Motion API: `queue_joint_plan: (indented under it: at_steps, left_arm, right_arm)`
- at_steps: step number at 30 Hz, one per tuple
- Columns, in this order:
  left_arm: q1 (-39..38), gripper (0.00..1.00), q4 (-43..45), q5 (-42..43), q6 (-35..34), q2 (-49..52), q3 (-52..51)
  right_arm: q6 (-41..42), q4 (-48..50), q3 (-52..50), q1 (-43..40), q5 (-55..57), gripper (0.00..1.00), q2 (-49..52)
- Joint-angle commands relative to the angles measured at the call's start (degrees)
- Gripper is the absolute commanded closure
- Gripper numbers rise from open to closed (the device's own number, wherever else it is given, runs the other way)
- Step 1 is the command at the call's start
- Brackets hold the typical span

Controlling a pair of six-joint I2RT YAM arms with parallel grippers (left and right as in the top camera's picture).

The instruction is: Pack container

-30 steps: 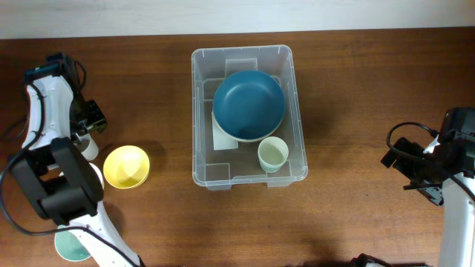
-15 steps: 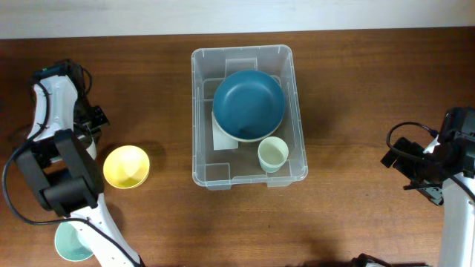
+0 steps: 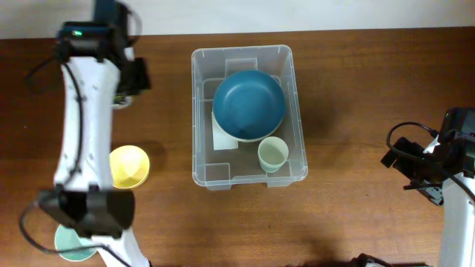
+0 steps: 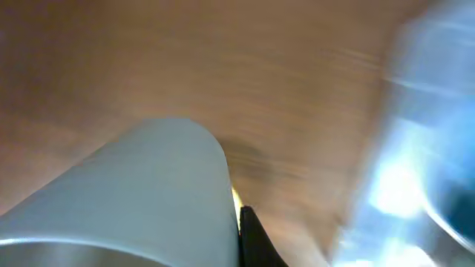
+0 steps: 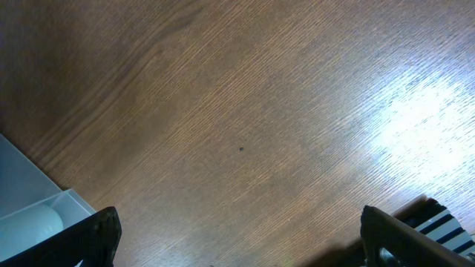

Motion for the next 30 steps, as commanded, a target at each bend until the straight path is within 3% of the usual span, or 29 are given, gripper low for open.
queue_joint_plan:
  at_steps: [1, 7, 12, 25, 30]
  left_arm:
    - [-10.64, 0.99, -3.21, 1.33, 0.83, -5.27, 1.03]
    - [-29.27, 0.99, -3.91, 2.1, 0.33, -5.29, 1.03]
    - [-36.74, 0.99, 1.22, 4.02, 0.94, -5.01, 1.03]
    - [-39.04, 0.99, 3.19, 18.64, 3.76, 4.72, 0.92]
    - [-39.98, 0.99, 2.1, 19.58, 4.81, 8.7, 0.92]
  right_arm:
    - [-0.35, 0.13, -0.09, -0.37, 0.04, 0.01, -0.04]
    - [-0.35, 0.11, -0.09, -0.37, -0.13, 0.01, -0.04]
    - [-0.35, -0.07, -0.09, -0.37, -0.13, 0.01, -0.04]
    - [-0.35, -0.31, -0.09, -0.37, -0.13, 0.01, -0.04]
    - [-0.35, -0.24, -0.09, -0.37, -0.13, 0.01, -0.04]
